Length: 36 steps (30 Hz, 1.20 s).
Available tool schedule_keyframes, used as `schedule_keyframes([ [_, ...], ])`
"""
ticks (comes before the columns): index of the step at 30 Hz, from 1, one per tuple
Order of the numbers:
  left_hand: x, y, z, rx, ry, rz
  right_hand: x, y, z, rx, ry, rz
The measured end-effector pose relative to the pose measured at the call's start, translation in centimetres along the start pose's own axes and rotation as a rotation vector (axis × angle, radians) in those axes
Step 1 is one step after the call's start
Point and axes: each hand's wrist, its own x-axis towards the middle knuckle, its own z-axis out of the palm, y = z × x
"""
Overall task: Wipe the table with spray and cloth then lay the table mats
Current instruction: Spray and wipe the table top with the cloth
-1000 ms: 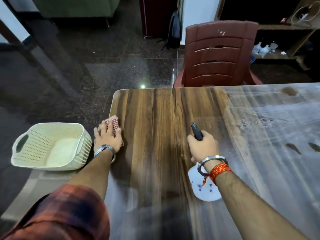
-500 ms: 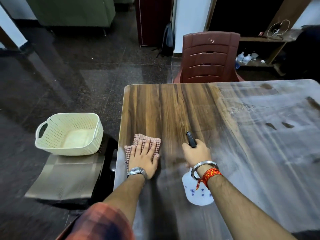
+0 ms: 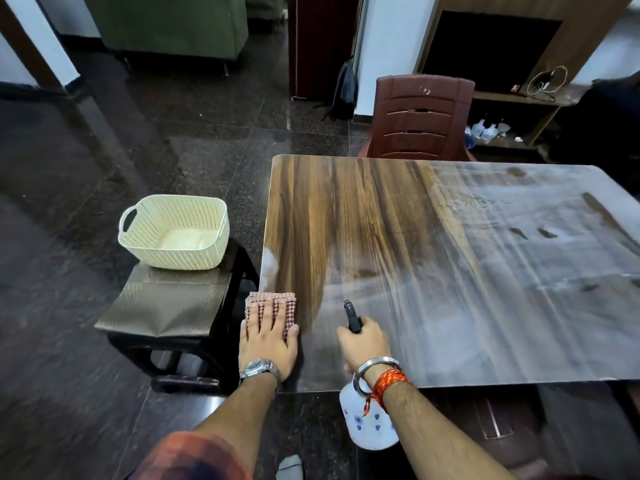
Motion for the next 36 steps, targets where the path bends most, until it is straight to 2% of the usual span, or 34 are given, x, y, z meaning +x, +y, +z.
schedule_keyframes([
  [11,-7.7,0.3,0.6,0.017,-0.064,-0.029,-7.0,4.3,-1.0,0.039,-0.073,-0.058],
  [16,-9.2,0.2,0.6,0.031,-0.103,-0.03,-7.9,4.0,-1.4,-0.047,-0.071,-0.066],
  [22,-9.5,0.8,0.1,0.037,-0.138,-0.049,-8.5,5.3,-2.8,-0.016,-0.106,-0.025],
  [28,-7.6,1.6,-0.3,0.049,-0.115,-0.064,-7.8,5.6,-2.7,0.021,-0.094,-0.073],
  [36,0.2,2.5,-1.0,0.013,-0.086,-0.068,-3.8,2.5,-1.9,0.081,-0.051,-0.066],
])
